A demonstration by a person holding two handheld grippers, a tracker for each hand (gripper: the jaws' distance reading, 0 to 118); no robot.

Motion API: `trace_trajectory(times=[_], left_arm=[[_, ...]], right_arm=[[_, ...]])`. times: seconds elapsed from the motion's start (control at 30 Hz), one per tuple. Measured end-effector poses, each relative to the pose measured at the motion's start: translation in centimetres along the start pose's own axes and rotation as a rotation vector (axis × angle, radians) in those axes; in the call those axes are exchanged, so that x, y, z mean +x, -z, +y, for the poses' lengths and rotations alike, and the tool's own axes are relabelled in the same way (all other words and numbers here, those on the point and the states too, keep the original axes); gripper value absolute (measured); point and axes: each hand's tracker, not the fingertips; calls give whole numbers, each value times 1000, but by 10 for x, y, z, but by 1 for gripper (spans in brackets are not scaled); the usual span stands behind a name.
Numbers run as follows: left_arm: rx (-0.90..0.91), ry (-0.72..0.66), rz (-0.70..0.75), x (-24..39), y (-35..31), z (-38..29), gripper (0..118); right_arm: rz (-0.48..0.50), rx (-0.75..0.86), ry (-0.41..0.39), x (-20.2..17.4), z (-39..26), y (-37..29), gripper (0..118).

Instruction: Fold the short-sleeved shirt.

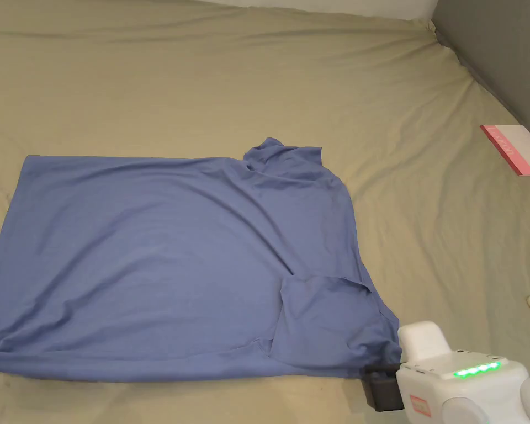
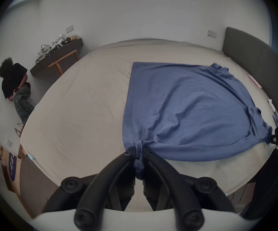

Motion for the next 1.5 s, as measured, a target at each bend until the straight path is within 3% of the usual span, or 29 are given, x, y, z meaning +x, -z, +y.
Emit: trace_trajectory(times=[0.17,0.23,0.27,0.33,0.37,0.47,0.67,0.87,1.17,1.5], left_arm=[[-50,-13,-1,-2,5,-7,6],[-67,-14,2,-2,7,-9,6],[-82,-14,3,-4,11,-10,6],[-96,-10,4,-4,14,-11,6],[-101,-10,3,-3,16,-11,6],[-96,-13,7,-6,19,-14,6],[20,-86,0,-9,4,-11,6],[116,-170,-20,-17,2,24,6],[124,-188,-28,-20,57,87,6],[-42,-125,-5,-18,160,113,6]], right_arm=[[22,-7,18,-4,0,13,102],[35,-16,5,-7,4,18,93],[30,-20,-10,-8,6,21,72],[43,-4,-45,-10,8,21,7],[104,20,-45,-11,9,20,7],[66,48,-42,-9,11,11,7],[176,225,147,18,17,-26,7],[184,315,192,30,53,-41,7],[158,250,219,30,136,3,7],[62,72,193,23,186,94,7]])
